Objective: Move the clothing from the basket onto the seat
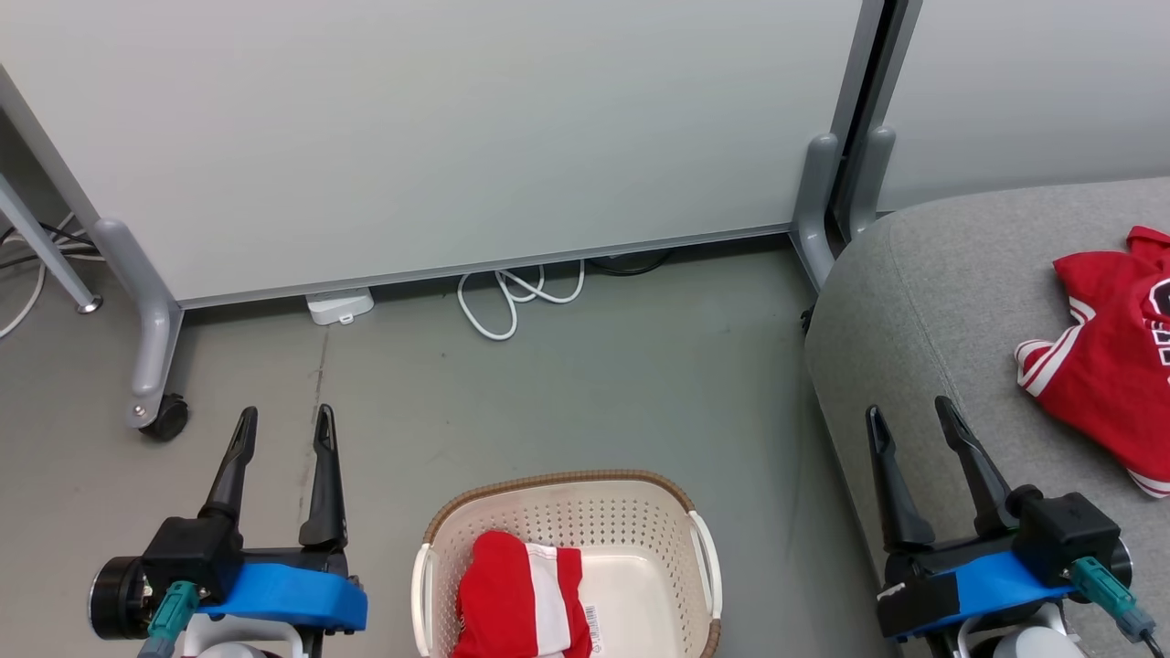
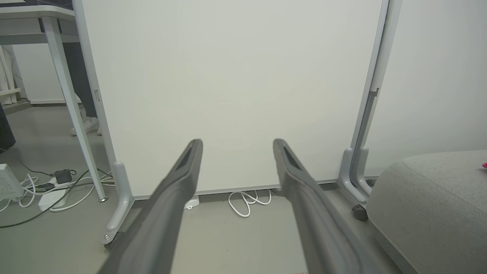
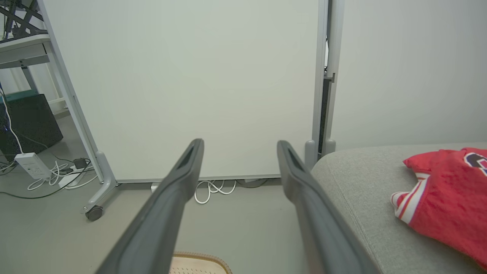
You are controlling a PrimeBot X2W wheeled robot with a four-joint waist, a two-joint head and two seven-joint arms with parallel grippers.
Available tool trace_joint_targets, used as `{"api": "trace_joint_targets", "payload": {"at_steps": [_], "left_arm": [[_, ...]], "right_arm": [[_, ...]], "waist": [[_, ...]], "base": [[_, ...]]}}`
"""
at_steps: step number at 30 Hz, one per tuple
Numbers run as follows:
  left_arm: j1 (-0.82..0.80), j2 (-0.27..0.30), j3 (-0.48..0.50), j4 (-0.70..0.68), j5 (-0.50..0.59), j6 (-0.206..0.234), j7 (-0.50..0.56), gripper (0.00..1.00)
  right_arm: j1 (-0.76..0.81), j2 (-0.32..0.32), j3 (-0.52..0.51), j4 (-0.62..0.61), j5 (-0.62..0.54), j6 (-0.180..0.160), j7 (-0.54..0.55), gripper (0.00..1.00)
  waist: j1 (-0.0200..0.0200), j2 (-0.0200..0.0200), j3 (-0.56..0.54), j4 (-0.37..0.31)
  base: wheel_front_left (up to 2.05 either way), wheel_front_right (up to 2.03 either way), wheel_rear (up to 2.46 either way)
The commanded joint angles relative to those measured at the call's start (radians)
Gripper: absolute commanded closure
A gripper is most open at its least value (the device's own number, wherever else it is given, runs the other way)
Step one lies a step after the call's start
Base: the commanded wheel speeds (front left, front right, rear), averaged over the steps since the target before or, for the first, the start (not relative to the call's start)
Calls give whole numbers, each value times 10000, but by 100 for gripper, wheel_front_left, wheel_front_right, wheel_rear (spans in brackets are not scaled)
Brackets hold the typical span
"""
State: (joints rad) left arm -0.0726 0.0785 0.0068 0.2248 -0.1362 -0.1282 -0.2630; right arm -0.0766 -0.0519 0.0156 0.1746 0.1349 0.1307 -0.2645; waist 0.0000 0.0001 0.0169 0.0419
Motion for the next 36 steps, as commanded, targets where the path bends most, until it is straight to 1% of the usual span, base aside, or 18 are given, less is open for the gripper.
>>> {"api": "trace_joint_targets", "payload": {"at_steps": [1,9,15,18,22,30,36], "left_arm": [[56,-17,53,-9,70,-20,-26,0],[-39,19,-81,-24,42,-25,-26,0],[-607,230,-483,286,-123,-26,-26,0],[-1108,433,-842,628,-239,-27,-26,0],[-2055,826,-1666,1445,-360,-26,-27,0],[-4234,1615,-3627,3295,-656,-25,-25,0],[-5608,2087,-5389,5036,-881,-24,-28,0]], "right_arm": [[157,23,3,25,47,1,1,0],[110,25,52,6,62,1,1,0],[-222,22,101,-123,21,1,1,0],[-453,22,88,-221,-58,1,1,0],[-850,21,90,-414,-136,1,0,0],[-1904,23,226,-795,-163,1,1,0],[-2572,22,394,-1026,-60,1,1,0]], "waist": [[0,-1,12,10],[0,-1,108,-12],[0,-1,424,-218],[0,-1,757,-409],[0,-1,1423,-719],[0,-1,3239,-1456],[0,-1,4434,-2004]], "base": [[0,0,0],[0,0,0],[0,0,0],[0,0,0],[0,0,0],[0,0,0],[0,0,0]]}}
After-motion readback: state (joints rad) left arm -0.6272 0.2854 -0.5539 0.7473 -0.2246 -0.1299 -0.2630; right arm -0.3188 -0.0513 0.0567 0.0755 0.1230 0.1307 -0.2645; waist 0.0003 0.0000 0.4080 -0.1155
